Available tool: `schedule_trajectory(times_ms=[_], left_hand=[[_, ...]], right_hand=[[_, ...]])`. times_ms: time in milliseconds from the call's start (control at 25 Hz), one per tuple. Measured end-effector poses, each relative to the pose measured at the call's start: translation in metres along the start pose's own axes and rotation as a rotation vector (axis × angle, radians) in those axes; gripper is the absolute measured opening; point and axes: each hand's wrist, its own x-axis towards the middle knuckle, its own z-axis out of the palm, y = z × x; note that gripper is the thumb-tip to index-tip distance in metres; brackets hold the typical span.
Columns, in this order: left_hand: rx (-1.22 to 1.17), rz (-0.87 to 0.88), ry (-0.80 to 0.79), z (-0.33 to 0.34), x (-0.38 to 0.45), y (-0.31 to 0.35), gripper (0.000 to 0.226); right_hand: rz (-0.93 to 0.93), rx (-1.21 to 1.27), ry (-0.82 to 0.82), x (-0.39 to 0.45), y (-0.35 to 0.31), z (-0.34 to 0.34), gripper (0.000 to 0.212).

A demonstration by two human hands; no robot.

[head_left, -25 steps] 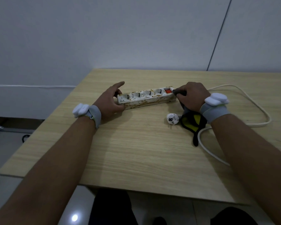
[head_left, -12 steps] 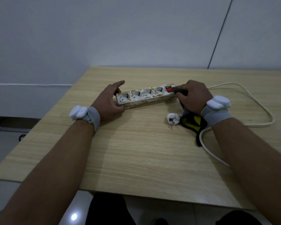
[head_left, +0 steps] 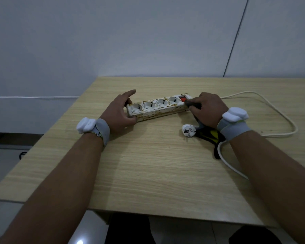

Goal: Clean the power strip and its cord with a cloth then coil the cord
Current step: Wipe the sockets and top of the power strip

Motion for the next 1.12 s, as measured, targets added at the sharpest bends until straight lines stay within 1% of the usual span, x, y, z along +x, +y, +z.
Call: schedule_trajectory(times_ms=[80,160,280,320,440,560,760,840,920,960,1040,1120], left_hand=[[-0.002,-0.001,0.001,-0.002,0.000,0.002,0.090],[-0.012,0.003,0.008,-0.002,-0.002,0.005,0.091],[-0.026,0.010,0.030,-0.004,-0.002,0.008,0.092],[-0.026,0.007,0.039,-0.004,-0.002,0.009,0.092],[-0.024,-0.003,0.061,-0.003,-0.003,0.012,0.091],[-0.025,0.004,0.062,-0.001,-0.003,0.015,0.091],[-0.013,0.012,0.071,-0.001,-0.004,0.017,0.091],[-0.009,0.014,0.077,-0.001,-0.004,0.017,0.091],[-0.006,0.021,0.083,-0.001,-0.004,0.017,0.091],[-0.008,0.024,0.084,0.000,-0.004,0.018,0.091],[-0.006,0.026,0.072,0.001,-0.004,0.018,0.091],[0.004,0.026,0.063,0.001,-0.003,0.018,0.092]], right_hand=[[-0.092,0.018,-0.056,-0.003,-0.012,0.003,0.030],[-0.115,0.027,-0.030,-0.001,-0.014,0.001,0.031],[0.027,-0.005,0.102,0.007,0.005,-0.014,0.031],[0.067,-0.045,0.118,0.008,0.014,-0.017,0.031],[0.063,-0.132,0.049,0.006,0.013,-0.014,0.030],[-0.004,-0.103,-0.017,0.002,-0.004,0.000,0.029],[-0.173,-0.028,-0.051,0.000,-0.026,0.004,0.030],[-0.125,-0.013,0.009,0.000,-0.022,0.000,0.032],[-0.005,-0.033,0.076,0.003,-0.012,-0.005,0.032],[0.037,-0.047,0.078,0.004,-0.008,-0.005,0.032],[0.032,-0.056,0.020,0.004,-0.009,-0.002,0.030],[-0.057,-0.032,-0.043,0.001,-0.020,0.003,0.030]])
